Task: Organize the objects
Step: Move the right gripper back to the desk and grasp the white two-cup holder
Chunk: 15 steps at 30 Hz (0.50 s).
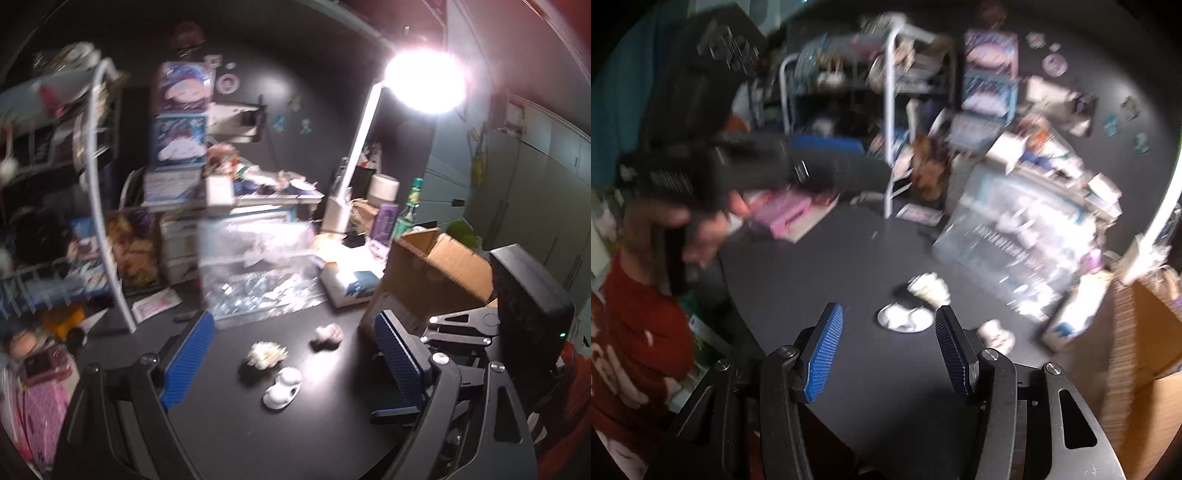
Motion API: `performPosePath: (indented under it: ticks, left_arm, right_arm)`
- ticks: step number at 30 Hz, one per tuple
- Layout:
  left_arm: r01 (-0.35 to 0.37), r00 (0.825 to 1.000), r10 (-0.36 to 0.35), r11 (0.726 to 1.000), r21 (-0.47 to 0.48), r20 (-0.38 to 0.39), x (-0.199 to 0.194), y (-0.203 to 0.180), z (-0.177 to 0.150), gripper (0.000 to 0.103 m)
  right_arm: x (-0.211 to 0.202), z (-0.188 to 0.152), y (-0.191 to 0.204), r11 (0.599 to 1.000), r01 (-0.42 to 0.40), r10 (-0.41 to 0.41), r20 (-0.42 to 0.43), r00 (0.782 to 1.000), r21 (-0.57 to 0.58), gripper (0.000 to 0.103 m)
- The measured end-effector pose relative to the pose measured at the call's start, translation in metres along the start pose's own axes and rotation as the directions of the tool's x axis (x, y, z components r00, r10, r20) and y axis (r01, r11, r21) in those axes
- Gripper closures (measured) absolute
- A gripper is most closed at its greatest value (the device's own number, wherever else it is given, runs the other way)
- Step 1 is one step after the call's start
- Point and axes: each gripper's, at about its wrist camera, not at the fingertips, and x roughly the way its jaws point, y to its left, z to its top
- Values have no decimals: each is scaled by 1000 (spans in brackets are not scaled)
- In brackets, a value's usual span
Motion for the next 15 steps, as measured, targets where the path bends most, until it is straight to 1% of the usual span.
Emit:
performPosePath:
  ticks: [3,5,6,7,8,11,15]
  left_arm:
    - [-37,999,36,999,-21,-23,-1,17,-22,16]
    - [-42,999,41,999,-34,-34,-1,25,-35,16]
    - [-39,998,37,998,-42,-43,0,31,-42,16]
    - [-37,998,34,998,-50,-52,1,34,-48,16]
    - [-38,997,34,998,-58,-64,3,37,-53,16]
    - [-54,995,47,996,-78,-88,8,46,-67,16]
    - [-50,994,39,993,-110,-98,12,55,-77,16]
  right_arm:
    - [35,-12,1,997,-50,52,-50,997,57,54]
    - [52,-19,0,997,-41,45,-56,997,62,53]
    - [62,-21,-2,998,-15,18,-57,998,62,49]
    - [69,-23,-2,998,-3,7,-57,998,67,38]
    - [75,-25,-4,997,2,2,-57,998,75,32]
    - [99,-25,-10,997,16,-8,-88,996,82,32]
    - [121,-20,-11,997,45,-37,-125,991,60,32]
